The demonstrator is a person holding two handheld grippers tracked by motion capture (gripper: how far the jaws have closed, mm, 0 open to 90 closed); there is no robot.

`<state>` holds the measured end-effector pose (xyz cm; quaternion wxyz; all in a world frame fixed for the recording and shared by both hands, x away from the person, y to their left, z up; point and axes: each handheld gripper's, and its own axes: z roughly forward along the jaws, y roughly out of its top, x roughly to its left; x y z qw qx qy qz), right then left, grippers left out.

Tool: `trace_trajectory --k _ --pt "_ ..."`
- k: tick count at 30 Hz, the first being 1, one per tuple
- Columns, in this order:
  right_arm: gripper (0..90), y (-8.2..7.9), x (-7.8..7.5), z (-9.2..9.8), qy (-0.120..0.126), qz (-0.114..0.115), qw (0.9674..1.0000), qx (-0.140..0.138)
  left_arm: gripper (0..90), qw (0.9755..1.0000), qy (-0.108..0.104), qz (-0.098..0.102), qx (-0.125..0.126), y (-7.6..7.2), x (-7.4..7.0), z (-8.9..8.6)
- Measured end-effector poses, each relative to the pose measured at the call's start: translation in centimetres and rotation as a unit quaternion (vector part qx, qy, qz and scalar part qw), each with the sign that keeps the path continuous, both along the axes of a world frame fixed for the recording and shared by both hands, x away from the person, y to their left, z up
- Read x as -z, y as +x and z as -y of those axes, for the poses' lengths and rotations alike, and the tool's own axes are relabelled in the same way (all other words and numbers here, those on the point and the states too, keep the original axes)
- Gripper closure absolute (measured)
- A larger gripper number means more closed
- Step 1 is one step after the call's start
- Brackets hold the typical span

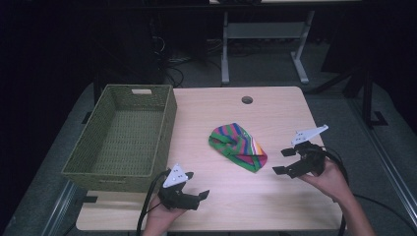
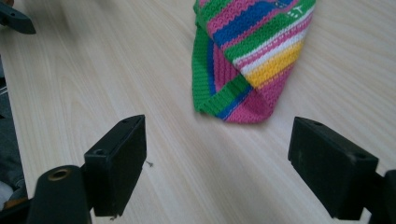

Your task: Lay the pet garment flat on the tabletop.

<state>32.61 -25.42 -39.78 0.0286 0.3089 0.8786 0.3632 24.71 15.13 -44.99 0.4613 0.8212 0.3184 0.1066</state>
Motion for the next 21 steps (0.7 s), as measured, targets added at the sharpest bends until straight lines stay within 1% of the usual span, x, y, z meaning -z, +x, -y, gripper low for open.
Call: trace_trajectory --k 1,5,7,10,16,21 --pt "19.0 0.4 -0.3 -0.3 -0.002 0.0 1.0 -0.003 15.7 1.0 -0.001 0.002 0.0 -0.1 -0.1 0.0" --pt "19.0 1.0 -0.7 -0.7 0.0 0.003 0.9999 -0.01 15.7 1.0 -0.002 0.005 0.001 -0.1 -0.1 0.0" --pt "18.9 1.3 -1.0 -1.0 0.0 0.001 0.9999 -0.013 15.7 1.0 -0.005 0.003 -0.002 0.0 -0.1 0.0" --pt "19.0 1.8 -1.4 -1.5 -0.003 -0.001 0.9999 -0.016 15.7 1.0 -0.003 0.001 0.0 0.0 -0.1 0.0" --pt "19.0 3.1 -1.8 -2.7 -0.011 -0.002 0.9996 -0.024 15.7 1.0 -0.005 0.006 0.001 0.0 -0.2 0.1" --pt "19.0 4.5 -1.8 -3.7 -0.015 -0.009 0.9994 -0.031 15.7 0.9999 -0.008 0.006 0.001 0.0 -0.2 0.1"
